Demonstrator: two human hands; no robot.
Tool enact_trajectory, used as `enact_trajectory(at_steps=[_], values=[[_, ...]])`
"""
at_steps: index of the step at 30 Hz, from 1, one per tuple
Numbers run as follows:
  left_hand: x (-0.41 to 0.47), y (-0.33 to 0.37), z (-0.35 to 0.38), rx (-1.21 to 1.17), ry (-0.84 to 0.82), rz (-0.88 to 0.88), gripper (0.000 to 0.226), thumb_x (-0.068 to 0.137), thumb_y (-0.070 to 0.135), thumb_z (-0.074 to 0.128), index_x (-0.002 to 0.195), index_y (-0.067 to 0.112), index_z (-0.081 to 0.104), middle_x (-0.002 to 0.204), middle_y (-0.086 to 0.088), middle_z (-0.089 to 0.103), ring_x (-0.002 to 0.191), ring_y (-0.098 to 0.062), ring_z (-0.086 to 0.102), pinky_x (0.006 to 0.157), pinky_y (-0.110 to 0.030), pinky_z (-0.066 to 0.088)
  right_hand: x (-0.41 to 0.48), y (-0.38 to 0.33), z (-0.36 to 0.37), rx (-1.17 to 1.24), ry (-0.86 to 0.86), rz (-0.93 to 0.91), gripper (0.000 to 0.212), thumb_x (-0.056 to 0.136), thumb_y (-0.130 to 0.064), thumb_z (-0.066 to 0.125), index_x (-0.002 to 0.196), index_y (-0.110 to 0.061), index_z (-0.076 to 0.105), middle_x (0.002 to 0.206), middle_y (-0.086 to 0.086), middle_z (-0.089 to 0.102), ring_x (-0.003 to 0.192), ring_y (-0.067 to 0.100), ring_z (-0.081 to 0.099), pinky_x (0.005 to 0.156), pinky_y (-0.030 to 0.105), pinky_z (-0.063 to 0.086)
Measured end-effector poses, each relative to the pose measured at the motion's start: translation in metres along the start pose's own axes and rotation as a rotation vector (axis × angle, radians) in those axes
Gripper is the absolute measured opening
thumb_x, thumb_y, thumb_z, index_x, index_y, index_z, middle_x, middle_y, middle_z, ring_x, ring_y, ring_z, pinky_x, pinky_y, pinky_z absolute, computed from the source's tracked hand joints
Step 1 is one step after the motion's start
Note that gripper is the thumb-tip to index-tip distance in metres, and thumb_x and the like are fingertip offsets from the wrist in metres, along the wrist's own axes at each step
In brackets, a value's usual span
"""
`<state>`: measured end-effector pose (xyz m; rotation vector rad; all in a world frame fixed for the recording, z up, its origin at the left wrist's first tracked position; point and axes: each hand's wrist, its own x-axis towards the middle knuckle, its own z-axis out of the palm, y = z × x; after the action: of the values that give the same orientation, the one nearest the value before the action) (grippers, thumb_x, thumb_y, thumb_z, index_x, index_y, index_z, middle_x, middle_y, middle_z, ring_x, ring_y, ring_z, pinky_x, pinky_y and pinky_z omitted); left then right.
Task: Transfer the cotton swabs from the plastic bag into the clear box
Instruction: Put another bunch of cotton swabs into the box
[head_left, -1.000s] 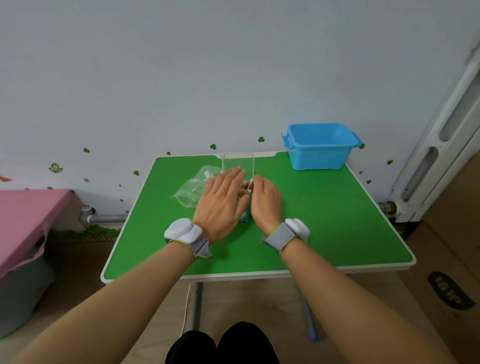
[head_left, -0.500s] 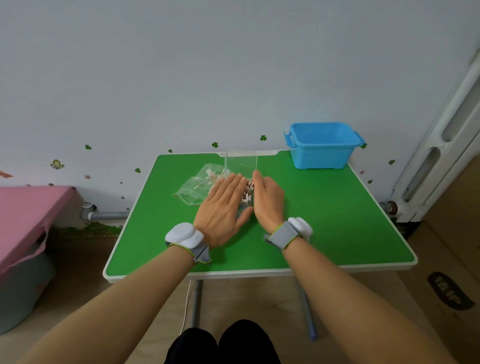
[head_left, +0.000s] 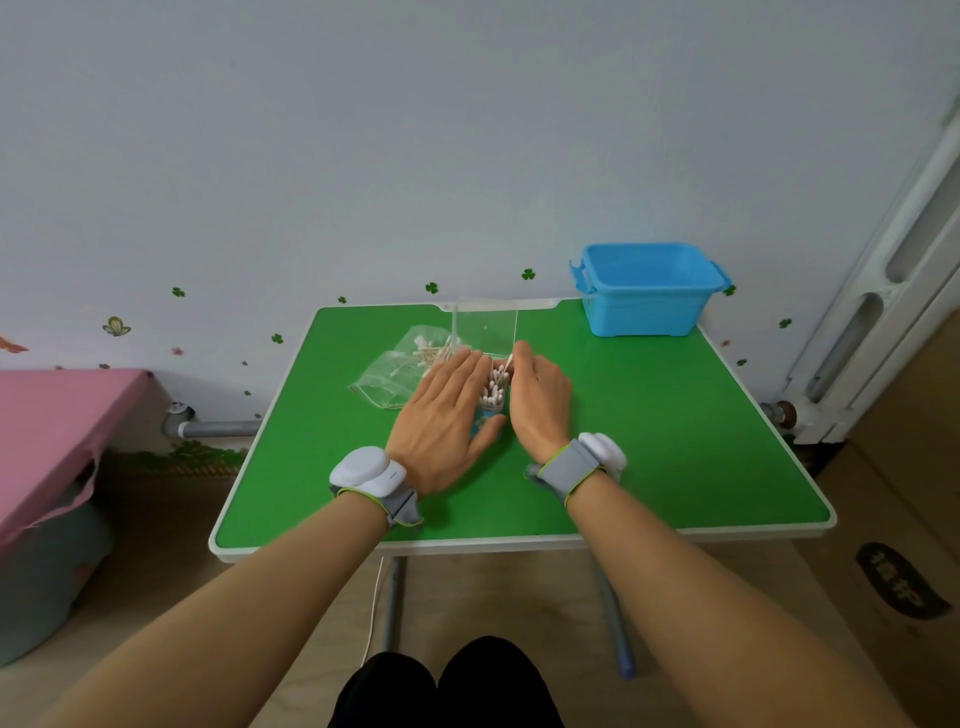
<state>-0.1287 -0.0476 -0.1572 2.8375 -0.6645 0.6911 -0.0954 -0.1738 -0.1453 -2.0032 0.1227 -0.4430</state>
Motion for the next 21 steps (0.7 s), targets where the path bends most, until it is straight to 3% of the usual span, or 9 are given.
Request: enact_trajectory(at_steps=[5, 8, 10, 13, 21], values=[[-0.0007, -0.0009, -0.0020, 0.001, 0.044, -0.021, 0.069, 0.095, 0.045, 0.039, 0.148, 0.003, 0.025, 0.155, -0.013, 0.026, 0.146, -0.023, 0.018, 0.120, -0.034, 0.012, -0.0023, 0.0000, 0.0004, -0.024, 0.007, -0.068, 0.054, 0.098, -0.032, 0.041, 0.048, -0.013, 0.036, 0.050, -0.003, 0.041, 0.046, 0.008, 0.036, 0.044, 0.013, 0.031], [-0.0037, -0.0015, 0.0010, -0.021, 0.022, -0.018, 0.066, 0.095, 0.043, 0.043, 0.146, 0.004, 0.030, 0.152, -0.013, 0.032, 0.145, -0.024, 0.022, 0.120, -0.033, 0.014, -0.0018, -0.0019, -0.0014, 0.014, -0.017, -0.002, 0.052, 0.098, -0.034, 0.037, 0.052, -0.010, 0.040, 0.052, 0.002, 0.047, 0.047, 0.012, 0.038, 0.040, 0.018, 0.027], [-0.0029, -0.0025, 0.0006, -0.035, 0.030, -0.018, 0.065, 0.095, 0.043, 0.044, 0.146, 0.004, 0.031, 0.152, -0.013, 0.033, 0.145, -0.023, 0.023, 0.120, -0.034, 0.016, -0.0002, -0.0050, -0.0010, 0.037, -0.029, 0.060, 0.054, 0.098, -0.038, 0.032, 0.057, -0.005, 0.046, 0.059, 0.008, 0.054, 0.052, 0.017, 0.043, 0.047, 0.028, 0.031], [-0.0012, -0.0029, -0.0004, -0.039, 0.038, -0.025, 0.068, 0.095, 0.044, 0.041, 0.148, 0.005, 0.023, 0.155, -0.012, 0.026, 0.146, -0.023, 0.019, 0.120, -0.035, 0.014, 0.0018, -0.0058, -0.0001, 0.053, -0.032, 0.105, 0.055, 0.097, -0.039, 0.033, 0.054, -0.008, 0.048, 0.058, 0.006, 0.056, 0.053, 0.020, 0.046, 0.050, 0.027, 0.033], [-0.0005, -0.0018, 0.0026, -0.094, 0.000, -0.029, 0.067, 0.095, 0.040, 0.044, 0.147, 0.002, 0.026, 0.154, -0.013, 0.027, 0.147, -0.023, 0.015, 0.121, -0.034, 0.013, 0.0001, -0.0085, 0.0023, 0.063, -0.056, 0.135, 0.054, 0.088, -0.045, 0.047, 0.047, -0.010, 0.041, 0.044, -0.003, 0.045, 0.044, 0.014, 0.038, 0.046, 0.026, 0.031]])
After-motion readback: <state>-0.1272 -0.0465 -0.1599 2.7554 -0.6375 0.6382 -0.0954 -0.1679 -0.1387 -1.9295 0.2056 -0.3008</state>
